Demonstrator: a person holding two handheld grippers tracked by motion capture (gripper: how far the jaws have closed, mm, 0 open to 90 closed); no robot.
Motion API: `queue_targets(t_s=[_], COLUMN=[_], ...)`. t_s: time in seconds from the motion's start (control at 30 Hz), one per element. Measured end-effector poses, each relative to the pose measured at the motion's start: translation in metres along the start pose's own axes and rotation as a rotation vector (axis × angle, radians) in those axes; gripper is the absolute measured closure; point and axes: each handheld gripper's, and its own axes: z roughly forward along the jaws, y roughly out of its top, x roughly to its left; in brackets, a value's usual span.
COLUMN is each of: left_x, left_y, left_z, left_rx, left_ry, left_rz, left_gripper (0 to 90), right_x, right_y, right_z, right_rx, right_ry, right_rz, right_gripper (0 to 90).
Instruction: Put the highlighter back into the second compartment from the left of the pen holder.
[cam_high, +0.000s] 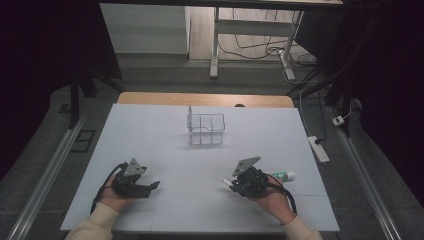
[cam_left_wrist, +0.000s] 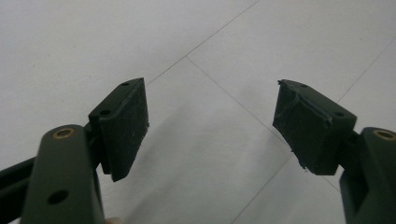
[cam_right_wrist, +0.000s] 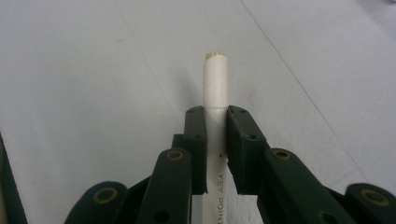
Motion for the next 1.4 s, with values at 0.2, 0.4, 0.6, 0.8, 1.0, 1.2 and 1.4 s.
queue_targets(t_s=[0.2,0.4,0.6,0.8,1.0,1.2,1.4], left_x=[0.0,0.0,0.0,0.0,0.0,0.0,-0.001], left_y=[0.0,0.0,0.0,0.0,0.0,0.0,0.0], left_z=[0.0,0.001,0.001,0.001,0.002,0.002,0.003], left_rx=[0.0,0.002,0.004,0.006,0.01,0.015,0.027], left_ry=[-0.001,-0.002,-0.004,-0.005,-0.004,-0.006,-0.003], left_rz=[0.0,0.0,0.001,0.002,0.004,0.006,0.016], left_gripper=[26.4,26.4,26.3,26.3,26.3,26.3,25.8], right_x=[-0.001,-0.002,-0.002,-0.003,-0.002,-0.003,-0.003], right_y=[0.0,0.0,0.001,0.001,0.001,0.002,0.002], right_z=[-0.002,-0.005,-0.007,-0.009,-0.009,-0.013,-0.013], right_rx=[-0.022,-0.034,-0.051,-0.062,-0.06,-0.074,-0.075], right_ry=[-0.002,-0.003,-0.012,-0.023,-0.033,-0.045,-0.051], right_rz=[-0.009,0.01,0.013,0.009,0.007,0.007,0.004], right_gripper=[77.5,77.5,77.5,77.5,77.5,77.5,77.5])
